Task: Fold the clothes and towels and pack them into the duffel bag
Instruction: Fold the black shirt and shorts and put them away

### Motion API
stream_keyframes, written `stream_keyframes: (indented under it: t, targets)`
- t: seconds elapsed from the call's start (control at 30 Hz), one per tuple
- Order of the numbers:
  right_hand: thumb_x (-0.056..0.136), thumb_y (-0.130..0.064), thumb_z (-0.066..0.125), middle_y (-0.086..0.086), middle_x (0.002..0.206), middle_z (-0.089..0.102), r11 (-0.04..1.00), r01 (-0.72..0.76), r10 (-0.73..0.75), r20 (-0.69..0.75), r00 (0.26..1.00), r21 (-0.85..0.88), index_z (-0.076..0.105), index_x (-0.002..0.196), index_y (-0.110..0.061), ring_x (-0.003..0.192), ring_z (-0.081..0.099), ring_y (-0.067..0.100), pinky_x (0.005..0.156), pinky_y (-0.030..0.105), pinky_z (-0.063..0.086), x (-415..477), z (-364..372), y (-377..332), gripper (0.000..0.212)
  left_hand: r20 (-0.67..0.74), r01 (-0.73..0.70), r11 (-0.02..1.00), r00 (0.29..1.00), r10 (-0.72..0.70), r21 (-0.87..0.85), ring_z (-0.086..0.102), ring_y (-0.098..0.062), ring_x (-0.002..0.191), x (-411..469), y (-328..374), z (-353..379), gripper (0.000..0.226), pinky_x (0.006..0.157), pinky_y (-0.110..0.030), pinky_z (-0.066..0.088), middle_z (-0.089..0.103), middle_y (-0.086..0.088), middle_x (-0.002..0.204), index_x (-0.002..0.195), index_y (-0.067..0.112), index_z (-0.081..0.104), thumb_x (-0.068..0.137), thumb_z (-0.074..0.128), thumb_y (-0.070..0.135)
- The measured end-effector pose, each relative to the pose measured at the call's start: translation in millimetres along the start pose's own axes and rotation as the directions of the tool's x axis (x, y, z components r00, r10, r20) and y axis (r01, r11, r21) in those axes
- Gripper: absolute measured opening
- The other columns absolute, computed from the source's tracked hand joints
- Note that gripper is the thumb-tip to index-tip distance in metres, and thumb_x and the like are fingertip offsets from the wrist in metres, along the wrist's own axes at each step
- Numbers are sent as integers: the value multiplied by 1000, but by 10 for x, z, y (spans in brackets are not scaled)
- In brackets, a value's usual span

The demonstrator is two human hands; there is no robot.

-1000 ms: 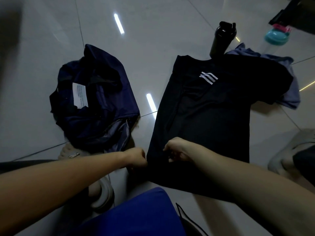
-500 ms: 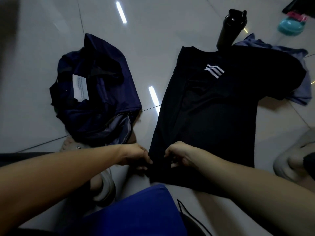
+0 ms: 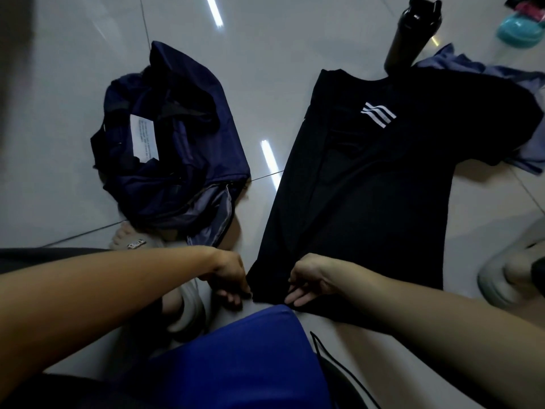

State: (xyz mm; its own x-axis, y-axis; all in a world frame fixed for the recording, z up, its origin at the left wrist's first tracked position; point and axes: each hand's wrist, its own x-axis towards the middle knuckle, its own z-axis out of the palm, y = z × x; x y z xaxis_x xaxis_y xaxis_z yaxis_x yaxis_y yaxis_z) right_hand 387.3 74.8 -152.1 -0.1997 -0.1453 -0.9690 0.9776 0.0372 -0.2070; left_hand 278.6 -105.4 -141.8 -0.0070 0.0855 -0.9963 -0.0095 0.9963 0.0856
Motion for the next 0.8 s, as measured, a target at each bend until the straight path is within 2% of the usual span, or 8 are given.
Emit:
stream_keyframes:
  t: [0.1,0.2,0.27,0.33,0.47,0.63,0.73,0.8]
  targets:
    - [103,1,35,19,91,68,999,19,-19,-16,1000,33,53,109,7,73,75,25,63,35,63,0,0,5,20,46,-4,995,999,-1,104,68,-10,63,1,-24,37,22,53,-18,51,76,-4,85,109,10,76,99,64,25]
    - [102,0,37,15,85,65,1000,18,-17,-39,999,25,54,104,4,62,72,19,53,29,60,16,-33,-12,18,-172,-67,951,977,123,303,69,-15,71,91,-66,57,29,61,-27,56,77,-4,91,97,14,78,82,82,37]
    - [100,0,38,12,79,62,1000,19,-19,-61,998,5,55,99,2,55,67,15,49,26,57,29,-45,-16,18,-374,-135,887,871,319,441,69,-18,83,124,-56,74,28,70,-30,56,74,0,94,98,17,73,79,80,36]
    - [98,-1,38,9,75,59,1000,17,-17,-75,997,-12,55,99,-1,53,61,13,48,25,55,55,-54,-8,17,-433,-242,841,770,470,483,64,-18,84,115,-26,113,15,70,-28,49,66,4,89,92,19,66,81,73,27]
    - [92,0,41,8,71,55,1000,17,-18,-90,996,-7,53,92,-5,53,55,14,46,25,50,91,-73,5,13,-388,-228,743,736,555,629,58,-19,67,124,-72,193,11,60,-28,42,58,4,70,74,20,61,84,65,23]
    - [80,3,38,6,66,45,993,89,-79,-133,988,71,46,70,-12,50,44,16,44,23,42,39,-43,-23,20,-136,-204,471,795,591,858,60,-25,70,74,-238,253,27,62,-33,47,66,-7,82,92,14,70,92,60,39]
    - [76,3,38,3,55,41,994,83,-74,-119,990,75,42,62,-15,45,38,14,43,21,35,13,-22,-43,23,-165,-211,540,809,565,815,58,-19,68,51,-208,262,37,62,-32,50,62,1,77,90,19,70,90,63,55]
    - [76,2,38,2,53,40,994,75,-66,-107,992,83,41,61,-15,44,36,13,42,21,33,5,-20,-42,24,-249,-203,576,754,608,792,58,-16,65,52,-168,259,48,59,-30,47,62,4,75,84,24,63,79,65,71]
